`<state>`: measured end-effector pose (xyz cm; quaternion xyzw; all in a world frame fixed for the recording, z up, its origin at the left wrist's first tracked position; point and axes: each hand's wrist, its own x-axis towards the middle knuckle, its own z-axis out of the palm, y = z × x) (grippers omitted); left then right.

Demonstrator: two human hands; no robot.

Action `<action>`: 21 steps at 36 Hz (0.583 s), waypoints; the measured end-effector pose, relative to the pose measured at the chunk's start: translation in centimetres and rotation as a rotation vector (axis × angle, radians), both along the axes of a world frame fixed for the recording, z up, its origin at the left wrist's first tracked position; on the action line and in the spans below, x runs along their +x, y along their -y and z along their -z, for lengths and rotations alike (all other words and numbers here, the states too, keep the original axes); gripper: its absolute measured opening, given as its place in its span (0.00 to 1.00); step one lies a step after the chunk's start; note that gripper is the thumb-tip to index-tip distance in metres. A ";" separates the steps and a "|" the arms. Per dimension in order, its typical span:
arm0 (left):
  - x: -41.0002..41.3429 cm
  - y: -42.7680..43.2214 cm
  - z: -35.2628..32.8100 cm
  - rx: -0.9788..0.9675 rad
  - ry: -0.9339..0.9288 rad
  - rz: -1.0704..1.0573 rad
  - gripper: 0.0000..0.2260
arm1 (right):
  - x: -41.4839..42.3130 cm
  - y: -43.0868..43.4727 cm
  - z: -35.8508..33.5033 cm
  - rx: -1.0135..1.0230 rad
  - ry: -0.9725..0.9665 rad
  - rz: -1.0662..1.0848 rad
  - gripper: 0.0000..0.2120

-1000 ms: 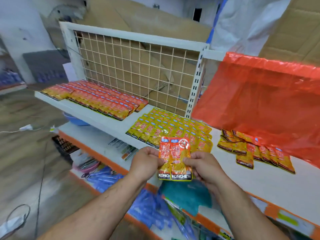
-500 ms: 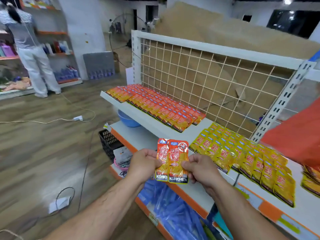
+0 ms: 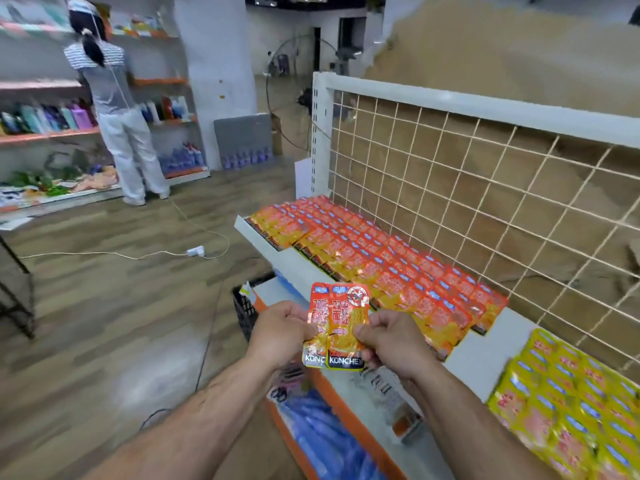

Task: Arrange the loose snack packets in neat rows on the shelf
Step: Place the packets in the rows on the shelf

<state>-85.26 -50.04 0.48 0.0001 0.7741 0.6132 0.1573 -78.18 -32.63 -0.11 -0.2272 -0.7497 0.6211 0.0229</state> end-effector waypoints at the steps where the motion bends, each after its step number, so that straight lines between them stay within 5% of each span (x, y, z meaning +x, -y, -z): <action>1: -1.3 -0.3 -0.2 -0.005 -0.004 -0.007 0.06 | -1.3 -0.4 -0.2 -0.003 -0.005 -0.003 0.11; 21: -22.8 -3.6 0.7 -0.041 -0.008 0.207 0.07 | -18.4 -2.3 0.3 -0.025 0.009 0.219 0.15</action>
